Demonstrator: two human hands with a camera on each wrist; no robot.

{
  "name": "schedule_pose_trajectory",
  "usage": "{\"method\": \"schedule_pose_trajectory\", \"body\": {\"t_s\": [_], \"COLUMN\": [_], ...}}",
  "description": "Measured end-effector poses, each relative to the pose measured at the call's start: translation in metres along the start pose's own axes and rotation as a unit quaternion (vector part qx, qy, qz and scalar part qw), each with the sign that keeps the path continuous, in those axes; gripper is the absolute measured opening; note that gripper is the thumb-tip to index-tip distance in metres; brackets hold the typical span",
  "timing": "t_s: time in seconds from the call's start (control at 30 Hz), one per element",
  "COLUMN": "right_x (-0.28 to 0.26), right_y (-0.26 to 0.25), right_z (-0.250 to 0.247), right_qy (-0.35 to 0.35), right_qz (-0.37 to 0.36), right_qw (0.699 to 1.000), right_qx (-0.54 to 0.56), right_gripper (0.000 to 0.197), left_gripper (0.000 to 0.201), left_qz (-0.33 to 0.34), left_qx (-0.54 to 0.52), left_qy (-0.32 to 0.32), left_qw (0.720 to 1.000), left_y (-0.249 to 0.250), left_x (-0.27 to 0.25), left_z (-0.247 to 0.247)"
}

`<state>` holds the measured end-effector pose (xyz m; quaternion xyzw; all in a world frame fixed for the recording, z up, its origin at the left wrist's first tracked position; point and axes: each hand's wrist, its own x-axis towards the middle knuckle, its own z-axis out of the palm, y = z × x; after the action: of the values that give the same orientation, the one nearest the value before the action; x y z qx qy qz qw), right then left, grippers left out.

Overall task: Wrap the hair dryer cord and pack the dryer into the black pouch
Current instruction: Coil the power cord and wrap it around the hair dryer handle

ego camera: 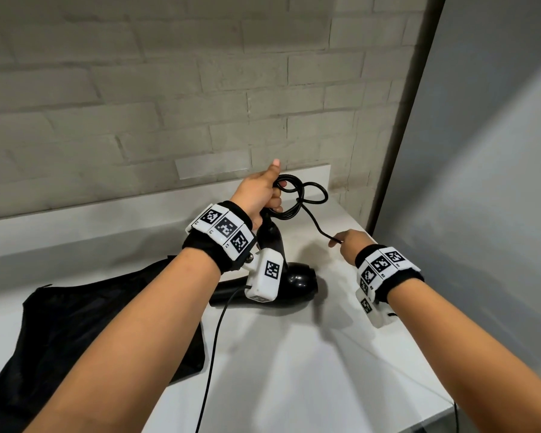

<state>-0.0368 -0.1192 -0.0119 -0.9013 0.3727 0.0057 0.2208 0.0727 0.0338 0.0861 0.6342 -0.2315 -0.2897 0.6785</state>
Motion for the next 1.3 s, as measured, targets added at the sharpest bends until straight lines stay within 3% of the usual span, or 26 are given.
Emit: {"method": "schedule_pose_trajectory", "body": {"t_s": [0.13,0.33,0.47,0.57,0.7,0.8,0.93,1.03,1.2,1.3], "right_x": [0.002,0.015,0.007,-0.008,-0.022,-0.023,-0.005,0.003,0.006,0.006], "right_y": [0.0,0.008,-0.001,-0.022,-0.052,-0.063,-0.046,-0.023,-0.018,-0.027], "right_z": [0.002,0.007,0.001,-0.012,-0.026,-0.028,-0.02,-0.016,-0.013,-0.017], "right_qy": [0.001,-0.056,-0.085,-0.116,-0.126,-0.088,-0.006,-0.006,0.0,0.028], "right_qz": [0.018,0.049,-0.002,-0.108,-0.258,-0.276,-0.23,-0.164,-0.118,-0.154], "right_qw": [1.0,0.985,0.98,0.987,0.925,0.901,0.932,0.967,0.984,0.979], "right_qx": [-0.026,-0.157,-0.181,0.012,0.251,0.323,0.282,0.195,0.134,0.127], "right_gripper": [0.045,0.029,0.033,0.044,0.037,0.026,0.033,0.026,0.022,0.031], "left_gripper": [0.042,0.037,0.035,0.033,0.029,0.026,0.022,0.022,0.025,0.026], "left_qz": [-0.01,-0.023,-0.019,-0.013,-0.011,-0.01,-0.002,-0.01,-0.009,-0.008], "left_qx": [0.008,0.004,-0.009,-0.014,-0.029,-0.044,-0.012,-0.01,0.007,-0.006], "left_qy": [-0.01,-0.011,-0.013,-0.019,-0.039,-0.056,-0.068,-0.078,-0.091,-0.078], "left_qw": [1.0,1.0,1.0,1.0,0.999,0.997,0.998,0.997,0.996,0.997], "left_y": [0.001,0.003,0.002,0.002,0.002,0.001,0.0,-0.001,0.0,0.001], "left_x": [-0.003,-0.005,-0.006,-0.006,-0.006,-0.007,-0.006,-0.005,-0.006,-0.005], "left_z": [-0.001,-0.005,-0.004,-0.003,-0.004,-0.007,-0.011,-0.012,-0.004,-0.004]}}
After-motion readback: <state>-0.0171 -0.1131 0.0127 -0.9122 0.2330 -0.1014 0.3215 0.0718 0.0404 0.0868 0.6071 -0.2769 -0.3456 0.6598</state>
